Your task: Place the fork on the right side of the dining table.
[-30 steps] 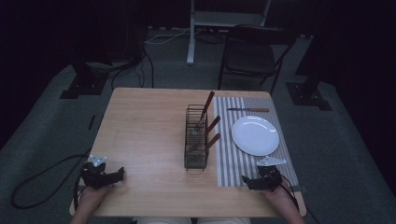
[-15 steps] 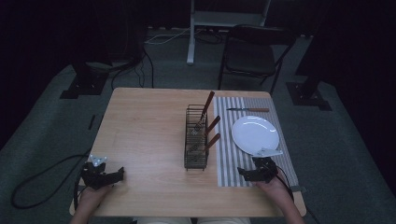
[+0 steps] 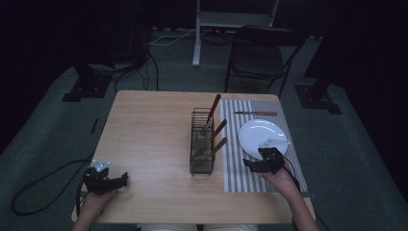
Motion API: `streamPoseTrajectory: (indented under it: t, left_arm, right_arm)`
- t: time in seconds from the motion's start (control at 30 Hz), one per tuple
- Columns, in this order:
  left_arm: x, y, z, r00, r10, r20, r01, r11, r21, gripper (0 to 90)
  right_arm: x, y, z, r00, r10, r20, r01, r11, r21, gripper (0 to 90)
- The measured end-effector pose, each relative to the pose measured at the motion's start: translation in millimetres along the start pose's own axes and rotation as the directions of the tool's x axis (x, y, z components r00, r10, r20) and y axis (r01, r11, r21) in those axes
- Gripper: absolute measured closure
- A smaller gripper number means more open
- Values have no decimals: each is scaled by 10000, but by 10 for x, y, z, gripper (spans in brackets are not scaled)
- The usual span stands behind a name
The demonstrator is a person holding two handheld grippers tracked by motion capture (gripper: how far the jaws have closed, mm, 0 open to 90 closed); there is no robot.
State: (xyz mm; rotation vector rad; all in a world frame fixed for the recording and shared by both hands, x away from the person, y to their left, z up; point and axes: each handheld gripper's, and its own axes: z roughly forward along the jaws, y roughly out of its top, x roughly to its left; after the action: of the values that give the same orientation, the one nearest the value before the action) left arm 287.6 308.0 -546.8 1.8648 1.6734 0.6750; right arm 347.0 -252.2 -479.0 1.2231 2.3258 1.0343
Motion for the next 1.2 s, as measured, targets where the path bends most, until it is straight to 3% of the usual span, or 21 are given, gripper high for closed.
streamPoseTrajectory:
  t: [0.2,0.43,0.7,0.93,1.2]
  left_arm:
    - [0,0,0,10000,4,-1,-4,10000,3,3]
    - [1,0,0,10000,10,-1,-10,10000,4,3]
    - [1,0,0,10000,10,-1,-10,10000,4,3]
    - [0,0,0,10000,-3,-1,3,10000,-2,3]
    - [0,0,0,10000,5,-1,-5,10000,5,3]
  right_arm:
    - [-71,181,-5,9999,105,-3,-105,9995,-313,173]
    - [-67,433,17,9998,-180,-28,178,9984,-534,173]
    - [-52,709,150,9994,-343,-95,337,9979,-556,190]
    - [-115,941,188,9999,-106,-137,94,9967,-808,191]
    - [-118,1187,204,9997,-141,-180,123,9953,-962,208]
